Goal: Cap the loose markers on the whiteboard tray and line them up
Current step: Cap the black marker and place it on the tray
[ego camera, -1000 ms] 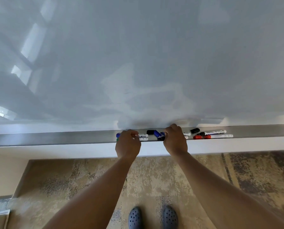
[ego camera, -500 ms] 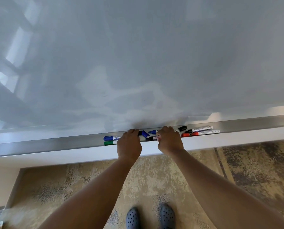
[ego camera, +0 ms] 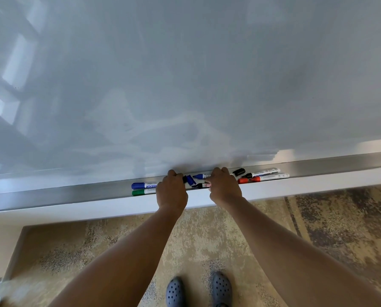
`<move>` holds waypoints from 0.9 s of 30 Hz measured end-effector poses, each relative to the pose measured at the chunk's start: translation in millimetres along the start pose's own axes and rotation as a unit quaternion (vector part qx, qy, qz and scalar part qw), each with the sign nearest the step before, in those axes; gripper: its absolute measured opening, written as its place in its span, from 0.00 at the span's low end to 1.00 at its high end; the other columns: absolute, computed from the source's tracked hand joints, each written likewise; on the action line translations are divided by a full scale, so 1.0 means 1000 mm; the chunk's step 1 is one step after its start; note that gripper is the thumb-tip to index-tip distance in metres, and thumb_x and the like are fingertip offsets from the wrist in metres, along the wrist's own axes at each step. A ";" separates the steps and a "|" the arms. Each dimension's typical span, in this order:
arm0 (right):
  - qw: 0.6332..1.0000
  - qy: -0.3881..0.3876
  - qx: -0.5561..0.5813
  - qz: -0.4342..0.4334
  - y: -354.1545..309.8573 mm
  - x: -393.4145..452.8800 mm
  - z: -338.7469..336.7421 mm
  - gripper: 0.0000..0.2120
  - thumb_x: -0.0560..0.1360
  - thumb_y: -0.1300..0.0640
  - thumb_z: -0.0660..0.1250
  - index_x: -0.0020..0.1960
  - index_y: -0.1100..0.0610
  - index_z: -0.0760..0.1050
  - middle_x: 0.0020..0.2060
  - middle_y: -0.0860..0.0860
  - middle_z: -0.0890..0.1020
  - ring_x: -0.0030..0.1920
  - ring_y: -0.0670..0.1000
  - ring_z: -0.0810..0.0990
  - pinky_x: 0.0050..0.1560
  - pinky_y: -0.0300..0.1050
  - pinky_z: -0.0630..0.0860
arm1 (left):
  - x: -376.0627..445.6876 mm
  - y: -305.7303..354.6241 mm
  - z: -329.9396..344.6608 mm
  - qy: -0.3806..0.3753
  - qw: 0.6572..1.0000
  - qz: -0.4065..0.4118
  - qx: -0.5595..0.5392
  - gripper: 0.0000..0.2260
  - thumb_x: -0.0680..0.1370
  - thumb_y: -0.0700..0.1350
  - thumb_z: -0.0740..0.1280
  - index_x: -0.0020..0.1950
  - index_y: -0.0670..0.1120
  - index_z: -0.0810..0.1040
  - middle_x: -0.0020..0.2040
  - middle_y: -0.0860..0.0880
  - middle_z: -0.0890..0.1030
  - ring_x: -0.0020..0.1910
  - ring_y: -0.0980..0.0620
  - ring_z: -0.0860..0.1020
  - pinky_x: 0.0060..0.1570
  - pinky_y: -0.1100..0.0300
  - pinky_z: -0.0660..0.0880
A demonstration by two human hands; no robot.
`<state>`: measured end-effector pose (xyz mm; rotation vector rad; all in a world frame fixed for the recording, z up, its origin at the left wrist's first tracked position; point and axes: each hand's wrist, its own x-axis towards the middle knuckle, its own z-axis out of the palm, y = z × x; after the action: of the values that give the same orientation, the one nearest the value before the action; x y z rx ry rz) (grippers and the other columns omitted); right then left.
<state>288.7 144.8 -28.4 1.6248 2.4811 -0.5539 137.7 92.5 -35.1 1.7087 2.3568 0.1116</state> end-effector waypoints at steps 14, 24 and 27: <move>0.997 0.058 0.045 -0.019 0.013 -0.009 -0.005 0.12 0.75 0.63 0.66 0.57 0.55 0.76 0.54 0.51 0.81 0.58 0.55 0.72 0.56 0.50 0.75 | -0.004 0.006 0.000 0.025 0.994 -0.052 -0.091 0.06 0.77 0.42 0.67 0.51 0.50 0.74 0.45 0.51 0.79 0.41 0.50 0.76 0.34 0.59 0.67; 0.989 0.125 0.048 -0.059 0.002 -0.025 -0.032 0.10 0.75 0.59 0.63 0.55 0.50 0.76 0.52 0.50 0.80 0.53 0.56 0.75 0.52 0.52 0.72 | -0.020 0.001 -0.033 0.060 0.975 -0.036 -0.210 0.07 0.80 0.43 0.65 0.54 0.55 0.76 0.53 0.55 0.80 0.46 0.51 0.80 0.44 0.54 0.79; 0.988 0.135 0.041 -0.057 -0.004 -0.030 -0.042 0.12 0.74 0.61 0.62 0.55 0.49 0.76 0.51 0.50 0.80 0.51 0.56 0.76 0.49 0.49 0.69 | -0.026 -0.002 -0.048 0.070 0.972 -0.036 -0.220 0.07 0.80 0.44 0.64 0.54 0.55 0.76 0.53 0.55 0.80 0.46 0.52 0.79 0.44 0.53 0.79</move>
<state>301.4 132.9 20.9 1.6964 2.7951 -0.4826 132.3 70.3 15.2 1.4368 2.2619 0.7078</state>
